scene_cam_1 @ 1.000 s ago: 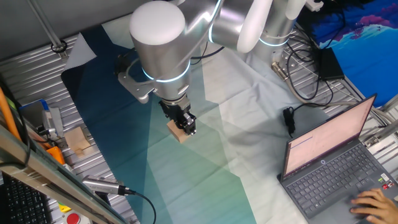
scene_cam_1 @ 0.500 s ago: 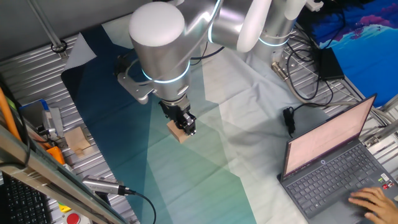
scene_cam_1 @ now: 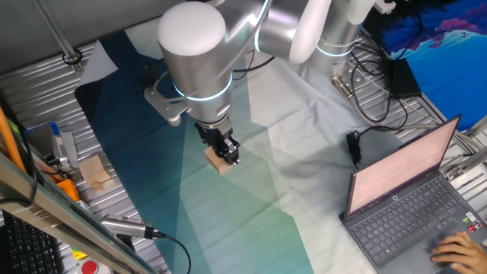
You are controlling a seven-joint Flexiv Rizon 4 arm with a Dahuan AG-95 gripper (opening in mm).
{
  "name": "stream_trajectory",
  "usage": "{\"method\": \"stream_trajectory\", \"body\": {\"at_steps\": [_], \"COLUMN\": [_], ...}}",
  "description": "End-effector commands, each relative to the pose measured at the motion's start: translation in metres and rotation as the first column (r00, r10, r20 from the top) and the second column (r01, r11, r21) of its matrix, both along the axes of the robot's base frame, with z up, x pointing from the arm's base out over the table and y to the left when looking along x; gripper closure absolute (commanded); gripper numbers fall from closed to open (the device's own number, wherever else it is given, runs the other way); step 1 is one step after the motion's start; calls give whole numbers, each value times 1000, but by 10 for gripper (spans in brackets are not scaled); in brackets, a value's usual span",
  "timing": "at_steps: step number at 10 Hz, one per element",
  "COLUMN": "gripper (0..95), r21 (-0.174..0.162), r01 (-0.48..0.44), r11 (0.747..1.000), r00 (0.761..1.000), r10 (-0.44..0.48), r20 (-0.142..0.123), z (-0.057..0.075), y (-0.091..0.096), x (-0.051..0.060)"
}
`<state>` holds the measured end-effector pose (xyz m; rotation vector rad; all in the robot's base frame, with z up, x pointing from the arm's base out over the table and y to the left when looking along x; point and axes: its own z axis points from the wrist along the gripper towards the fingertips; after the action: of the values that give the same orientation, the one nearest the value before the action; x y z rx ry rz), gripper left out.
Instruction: Stack the blocks in a vertical line of five
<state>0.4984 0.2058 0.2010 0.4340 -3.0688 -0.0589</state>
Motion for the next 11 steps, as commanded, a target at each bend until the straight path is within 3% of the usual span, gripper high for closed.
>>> {"method": "stream_trajectory", "body": {"at_steps": [1,5,7,9,11], "gripper": [950,950,950,950,950], "r21": [6,12,7,-21,-23], "r01": [-30,-44,-52,-66,-70], "r11": [1000,999,999,998,997], "r00": [1000,999,999,998,998], "r10": [30,44,52,66,70], "r20": [9,2,-5,-9,-9], "z": [8,40,57,75,85], "y": [-16,-56,-62,-58,-52], "x": [-7,-35,-49,-63,-70]}}
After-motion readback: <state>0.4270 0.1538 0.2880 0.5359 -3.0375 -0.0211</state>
